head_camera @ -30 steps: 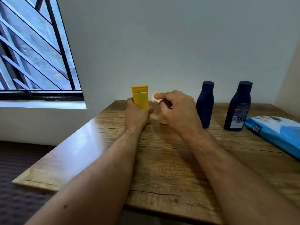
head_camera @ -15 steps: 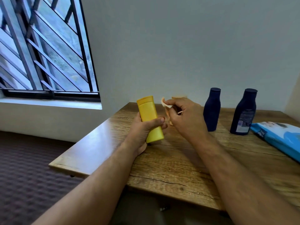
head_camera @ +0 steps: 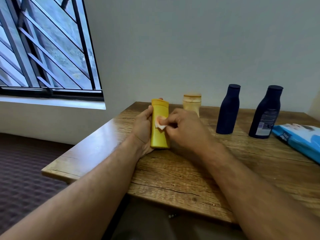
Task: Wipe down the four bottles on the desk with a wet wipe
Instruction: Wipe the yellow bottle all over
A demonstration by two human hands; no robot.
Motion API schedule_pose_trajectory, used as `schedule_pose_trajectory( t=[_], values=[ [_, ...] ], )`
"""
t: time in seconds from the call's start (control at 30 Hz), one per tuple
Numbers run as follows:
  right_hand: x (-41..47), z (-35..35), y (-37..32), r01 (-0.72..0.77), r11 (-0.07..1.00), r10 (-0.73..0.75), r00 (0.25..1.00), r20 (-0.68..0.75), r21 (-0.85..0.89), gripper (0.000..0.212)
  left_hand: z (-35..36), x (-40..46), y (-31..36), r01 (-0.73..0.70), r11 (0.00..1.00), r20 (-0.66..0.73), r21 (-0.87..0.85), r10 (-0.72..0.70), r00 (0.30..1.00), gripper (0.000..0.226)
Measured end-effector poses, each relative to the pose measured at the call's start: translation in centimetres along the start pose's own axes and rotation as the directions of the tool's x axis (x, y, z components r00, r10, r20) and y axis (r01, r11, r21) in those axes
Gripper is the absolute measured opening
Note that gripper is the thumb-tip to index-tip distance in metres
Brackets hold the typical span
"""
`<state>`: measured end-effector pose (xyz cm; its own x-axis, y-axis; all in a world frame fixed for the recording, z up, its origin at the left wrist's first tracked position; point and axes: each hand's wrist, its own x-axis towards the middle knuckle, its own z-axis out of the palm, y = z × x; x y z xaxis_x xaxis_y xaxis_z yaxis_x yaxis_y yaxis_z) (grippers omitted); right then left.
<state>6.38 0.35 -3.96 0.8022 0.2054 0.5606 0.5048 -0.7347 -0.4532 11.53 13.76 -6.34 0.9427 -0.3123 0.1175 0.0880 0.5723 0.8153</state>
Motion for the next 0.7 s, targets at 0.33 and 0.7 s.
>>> schedule_pose_trajectory(
  t=[0.33,0.7],
  values=[
    [-0.1,0.3,-0.3,0.015,1.000,-0.017,0.995,-0.097,-0.022,0.016,-0.2,0.1,-0.1,0.026,0.999,0.030,-0.032,-0.025,0.999,0.050],
    [-1.2,-0.1,-1.3,0.197,0.979,-0.187,0.970,0.155,-0.048,0.020,-0.2,0.0,0.3,0.052,0.994,0.032,-0.095,-0.049,0.998,0.042]
  ],
)
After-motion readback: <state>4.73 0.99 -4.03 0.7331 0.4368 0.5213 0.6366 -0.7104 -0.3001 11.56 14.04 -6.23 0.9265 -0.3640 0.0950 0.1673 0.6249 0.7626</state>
